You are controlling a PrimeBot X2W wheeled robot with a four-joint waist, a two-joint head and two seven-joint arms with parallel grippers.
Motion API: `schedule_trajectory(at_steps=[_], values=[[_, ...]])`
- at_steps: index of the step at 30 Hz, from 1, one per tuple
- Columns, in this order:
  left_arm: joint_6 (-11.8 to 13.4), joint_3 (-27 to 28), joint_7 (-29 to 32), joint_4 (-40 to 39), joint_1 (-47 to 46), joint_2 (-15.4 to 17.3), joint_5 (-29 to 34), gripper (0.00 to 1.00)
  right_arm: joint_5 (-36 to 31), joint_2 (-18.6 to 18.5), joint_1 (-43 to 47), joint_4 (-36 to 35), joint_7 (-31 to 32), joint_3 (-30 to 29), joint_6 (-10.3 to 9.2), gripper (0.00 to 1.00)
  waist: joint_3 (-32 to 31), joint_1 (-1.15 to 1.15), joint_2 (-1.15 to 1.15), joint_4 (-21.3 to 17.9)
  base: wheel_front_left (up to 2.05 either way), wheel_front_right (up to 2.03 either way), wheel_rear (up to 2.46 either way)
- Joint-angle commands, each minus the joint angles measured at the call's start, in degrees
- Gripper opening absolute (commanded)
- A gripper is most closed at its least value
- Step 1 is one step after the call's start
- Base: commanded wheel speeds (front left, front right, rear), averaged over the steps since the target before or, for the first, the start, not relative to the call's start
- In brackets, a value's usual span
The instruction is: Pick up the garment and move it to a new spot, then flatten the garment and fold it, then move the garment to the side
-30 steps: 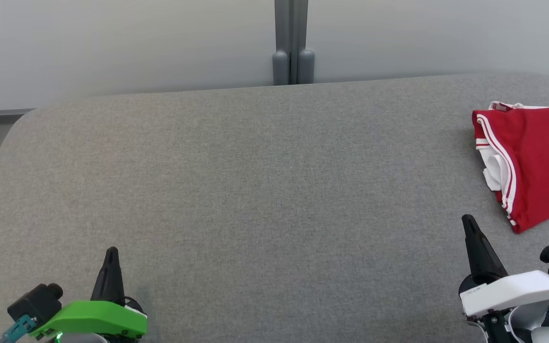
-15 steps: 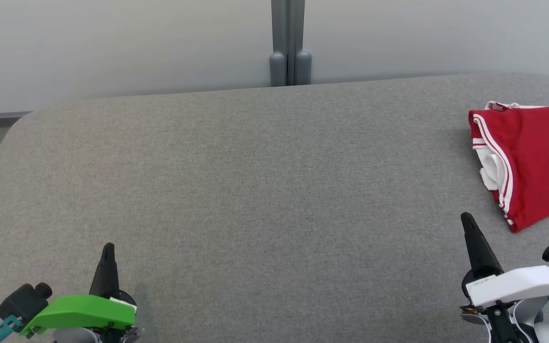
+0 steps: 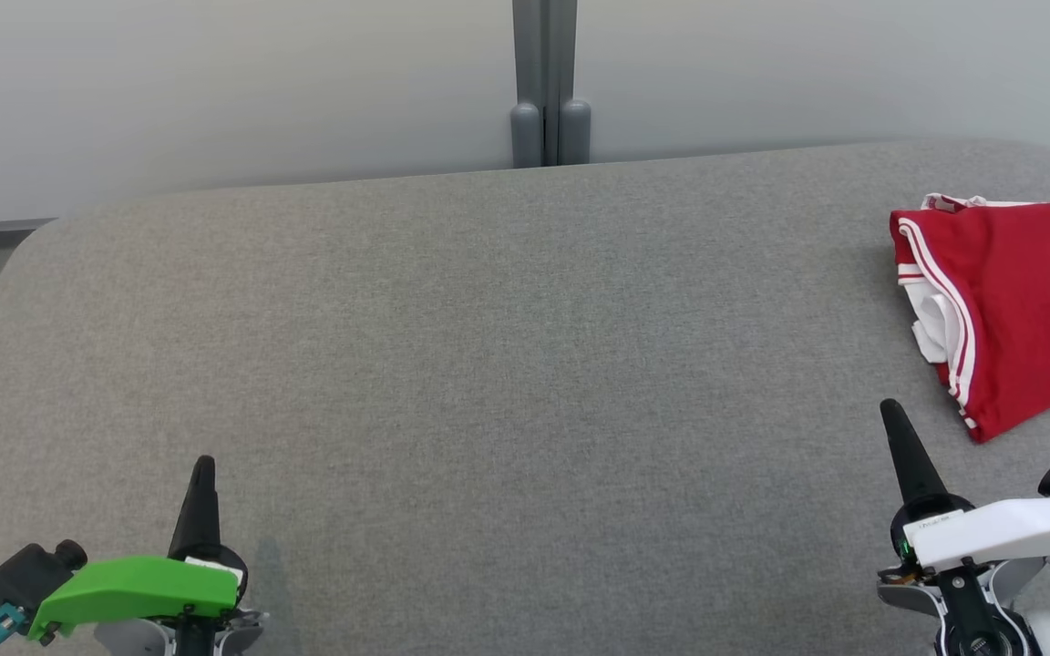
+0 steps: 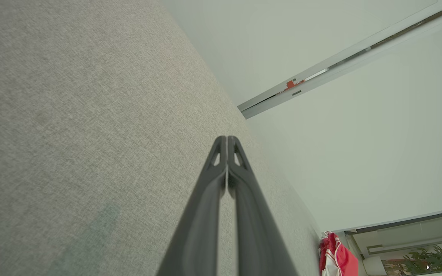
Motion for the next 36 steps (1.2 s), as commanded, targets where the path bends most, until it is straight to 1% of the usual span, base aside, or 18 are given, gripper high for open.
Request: schedule_trajectory(at_steps=[1,21,36], values=[[-0.67,0.71,0.37,-0.35,-1.57,0.0,-1.72,0.0,1.82,-0.32,-1.16,0.07,0.18,-0.19,-0.02,0.0,-0.03,0.0,0.0,-0.05,0.0,0.0,0.0],[-2.12,2.91,3.16,0.16,-2.54,-0.88,-11.74,0.0,12.87,-0.27,-3.03,3.12,1.42,-0.75,-0.01,0.0,-0.31,0.0,0.0,-0.63,0.0,0.0,0.0],[-3.15,4.37,5.06,0.5,-3.21,-1.48,-18.15,0.0,19.89,-0.14,-4.17,5.13,2.35,-1.16,-0.02,0.0,-0.53,0.0,0.0,-1.06,0.0,0.0,0.0]])
